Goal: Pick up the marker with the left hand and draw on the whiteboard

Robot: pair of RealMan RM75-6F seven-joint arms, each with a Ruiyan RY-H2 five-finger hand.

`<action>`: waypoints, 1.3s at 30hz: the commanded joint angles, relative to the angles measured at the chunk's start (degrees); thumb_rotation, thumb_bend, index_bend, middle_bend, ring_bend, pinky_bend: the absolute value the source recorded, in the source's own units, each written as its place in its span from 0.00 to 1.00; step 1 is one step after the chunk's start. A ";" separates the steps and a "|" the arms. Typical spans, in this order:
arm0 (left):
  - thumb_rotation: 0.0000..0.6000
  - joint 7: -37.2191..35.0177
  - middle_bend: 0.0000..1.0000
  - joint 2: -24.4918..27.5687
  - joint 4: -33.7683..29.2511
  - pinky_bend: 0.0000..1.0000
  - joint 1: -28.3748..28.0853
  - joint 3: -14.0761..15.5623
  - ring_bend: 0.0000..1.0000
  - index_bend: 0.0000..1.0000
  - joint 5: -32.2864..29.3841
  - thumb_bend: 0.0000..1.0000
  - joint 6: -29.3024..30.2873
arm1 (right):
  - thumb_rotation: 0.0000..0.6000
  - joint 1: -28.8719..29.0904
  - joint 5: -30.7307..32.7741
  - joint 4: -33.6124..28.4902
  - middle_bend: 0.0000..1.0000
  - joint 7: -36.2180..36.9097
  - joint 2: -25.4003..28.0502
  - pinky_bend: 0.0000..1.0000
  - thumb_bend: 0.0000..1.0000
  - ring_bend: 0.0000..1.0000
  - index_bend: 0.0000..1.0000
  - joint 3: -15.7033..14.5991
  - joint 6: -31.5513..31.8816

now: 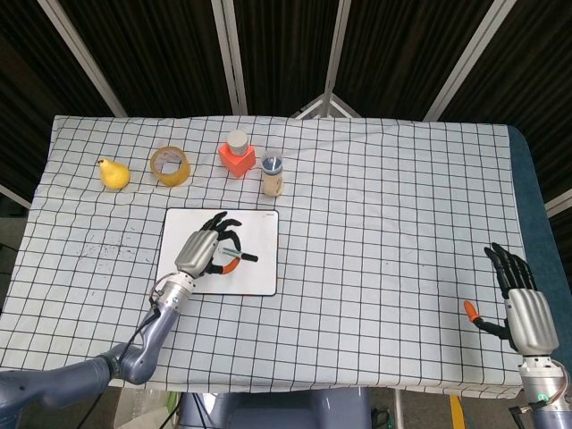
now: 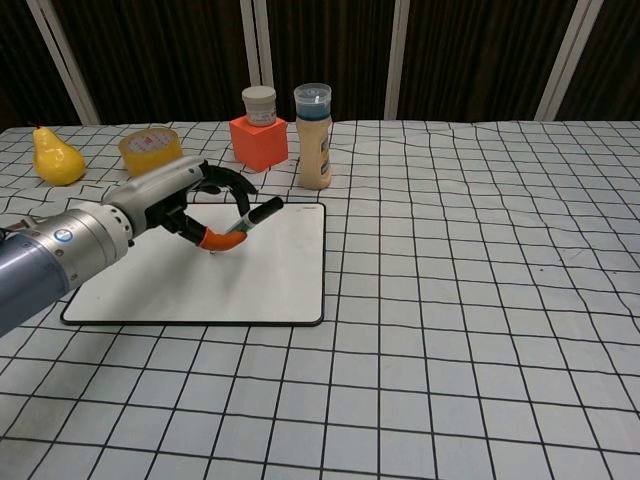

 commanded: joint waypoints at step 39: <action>1.00 0.96 0.19 3.55 -3.68 0.11 0.63 -2.64 0.03 0.69 -1.93 0.57 4.63 | 1.00 0.22 0.85 -1.66 0.00 0.97 0.79 0.00 0.32 0.00 0.00 -0.42 -1.90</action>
